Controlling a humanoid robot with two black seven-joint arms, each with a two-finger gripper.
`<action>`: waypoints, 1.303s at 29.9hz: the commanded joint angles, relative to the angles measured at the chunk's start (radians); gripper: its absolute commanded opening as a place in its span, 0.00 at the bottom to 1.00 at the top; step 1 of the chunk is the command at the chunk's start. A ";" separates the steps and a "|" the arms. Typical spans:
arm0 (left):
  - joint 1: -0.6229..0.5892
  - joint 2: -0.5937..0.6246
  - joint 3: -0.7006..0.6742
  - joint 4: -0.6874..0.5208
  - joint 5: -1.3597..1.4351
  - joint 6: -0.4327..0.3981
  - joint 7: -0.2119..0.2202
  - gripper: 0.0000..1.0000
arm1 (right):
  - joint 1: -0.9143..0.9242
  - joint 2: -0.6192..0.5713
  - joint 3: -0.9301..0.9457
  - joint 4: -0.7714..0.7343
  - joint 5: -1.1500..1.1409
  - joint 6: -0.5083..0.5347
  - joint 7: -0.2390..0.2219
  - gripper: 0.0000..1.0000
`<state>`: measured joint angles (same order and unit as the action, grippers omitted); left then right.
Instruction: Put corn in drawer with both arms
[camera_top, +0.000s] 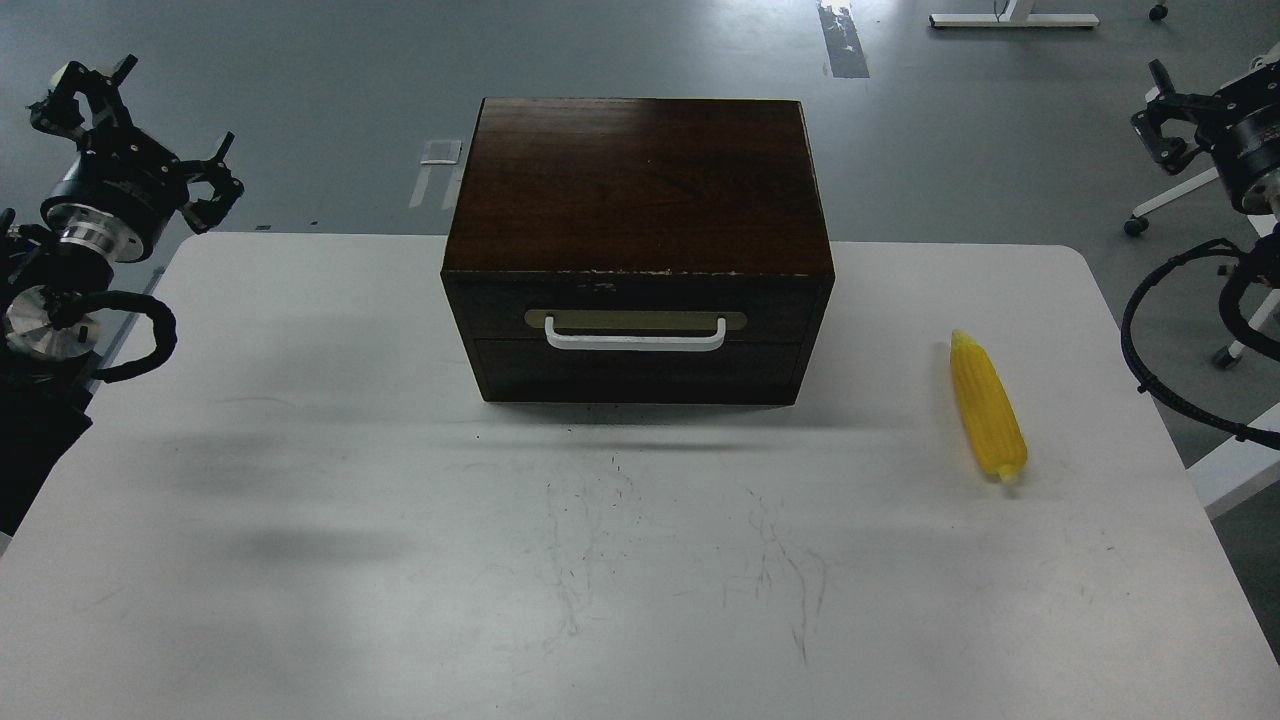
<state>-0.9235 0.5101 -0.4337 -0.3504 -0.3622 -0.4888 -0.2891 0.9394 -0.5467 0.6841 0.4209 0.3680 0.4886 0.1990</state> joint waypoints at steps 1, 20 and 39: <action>-0.001 0.002 0.000 -0.001 -0.001 0.000 -0.010 0.98 | -0.001 -0.001 -0.009 -0.002 0.000 0.000 0.000 1.00; -0.181 0.077 0.003 -0.025 0.239 0.000 -0.013 0.96 | 0.001 -0.002 -0.009 -0.016 -0.001 0.000 0.003 1.00; -0.396 0.122 0.013 -0.864 1.476 0.000 -0.073 0.92 | 0.001 -0.009 -0.002 -0.060 0.000 0.000 0.010 1.00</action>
<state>-1.3250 0.6475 -0.4277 -1.1052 0.8649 -0.4892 -0.3538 0.9407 -0.5513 0.6826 0.3628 0.3681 0.4889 0.2085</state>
